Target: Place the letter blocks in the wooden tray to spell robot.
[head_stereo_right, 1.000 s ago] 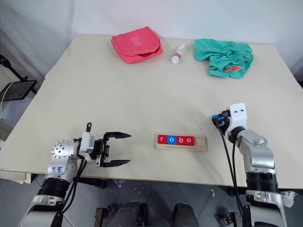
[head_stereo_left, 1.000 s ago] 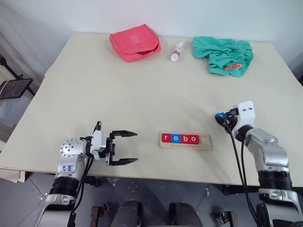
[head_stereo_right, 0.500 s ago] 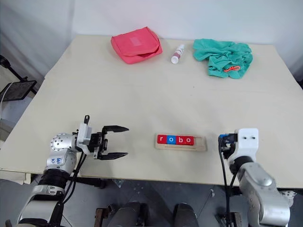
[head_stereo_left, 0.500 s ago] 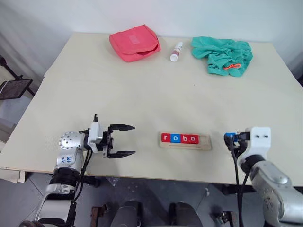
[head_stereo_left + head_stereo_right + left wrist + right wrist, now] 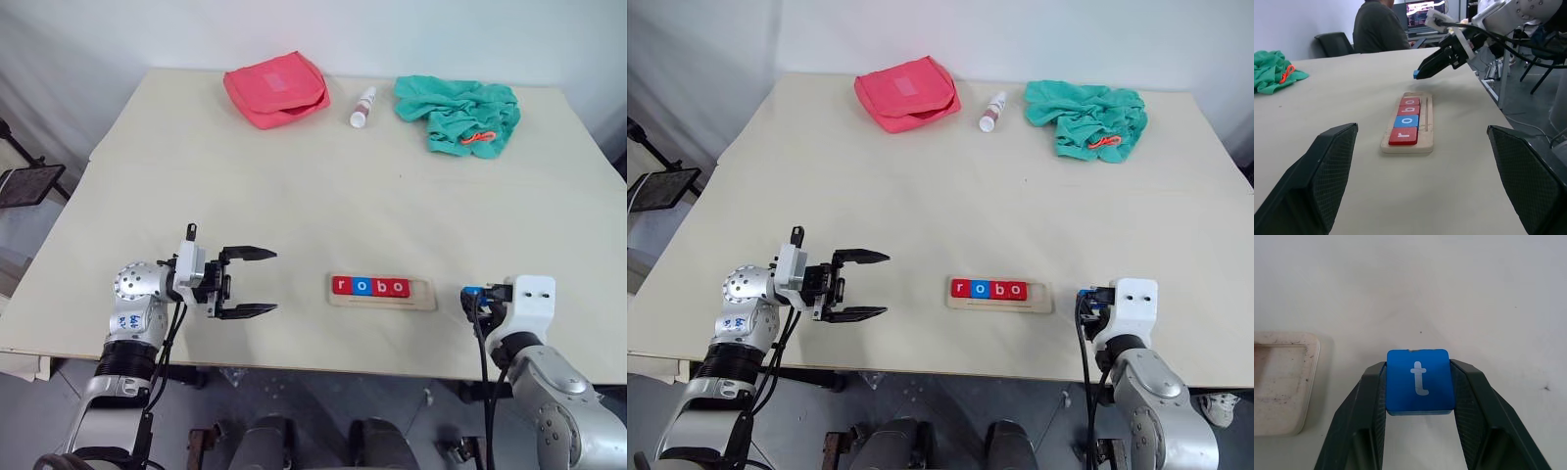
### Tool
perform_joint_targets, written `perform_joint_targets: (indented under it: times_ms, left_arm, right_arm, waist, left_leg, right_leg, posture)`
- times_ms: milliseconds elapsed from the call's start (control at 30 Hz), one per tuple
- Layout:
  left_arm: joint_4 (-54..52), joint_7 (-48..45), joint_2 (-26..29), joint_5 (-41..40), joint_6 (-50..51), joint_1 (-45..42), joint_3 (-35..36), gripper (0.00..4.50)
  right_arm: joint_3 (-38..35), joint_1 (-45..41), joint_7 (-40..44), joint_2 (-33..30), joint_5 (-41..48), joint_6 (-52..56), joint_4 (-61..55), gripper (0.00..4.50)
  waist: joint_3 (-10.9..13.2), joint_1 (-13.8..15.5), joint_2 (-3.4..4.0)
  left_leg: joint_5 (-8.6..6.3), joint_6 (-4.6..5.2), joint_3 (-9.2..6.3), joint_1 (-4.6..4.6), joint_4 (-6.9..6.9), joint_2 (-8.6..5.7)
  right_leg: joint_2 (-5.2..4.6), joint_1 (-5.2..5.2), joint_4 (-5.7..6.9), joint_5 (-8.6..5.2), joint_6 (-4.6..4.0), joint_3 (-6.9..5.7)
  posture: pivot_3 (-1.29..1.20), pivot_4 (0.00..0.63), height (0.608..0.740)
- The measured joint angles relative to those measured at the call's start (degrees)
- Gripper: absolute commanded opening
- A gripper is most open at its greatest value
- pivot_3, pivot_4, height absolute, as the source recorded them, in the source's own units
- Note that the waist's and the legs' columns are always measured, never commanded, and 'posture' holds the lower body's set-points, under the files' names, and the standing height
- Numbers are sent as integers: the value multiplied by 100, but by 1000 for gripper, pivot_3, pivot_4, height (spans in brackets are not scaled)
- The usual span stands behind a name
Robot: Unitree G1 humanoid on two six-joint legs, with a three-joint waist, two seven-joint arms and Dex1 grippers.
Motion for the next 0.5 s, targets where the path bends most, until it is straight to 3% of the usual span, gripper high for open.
perform_joint_targets:
  times_ms: [267,500]
  left_arm:
    - [-35,4,105,86,143,0,-50,4500]
    - [-29,4,133,208,147,0,-100,4500]
  right_arm:
    - [164,86,84,-83,4,-108,53,4486]
    - [156,365,1016,-1273,76,-209,21,4486]
  waist:
    - [0,3,0]
    - [0,8,0]
  left_leg:
    - [0,0,0,0,0,0]
    - [0,1,2,0,0,-1]
  right_leg:
    - [0,0,0,0,0,1]
    - [-1,1,-2,0,0,2]
  posture:
    - [0,150,740]
    - [0,150,740]
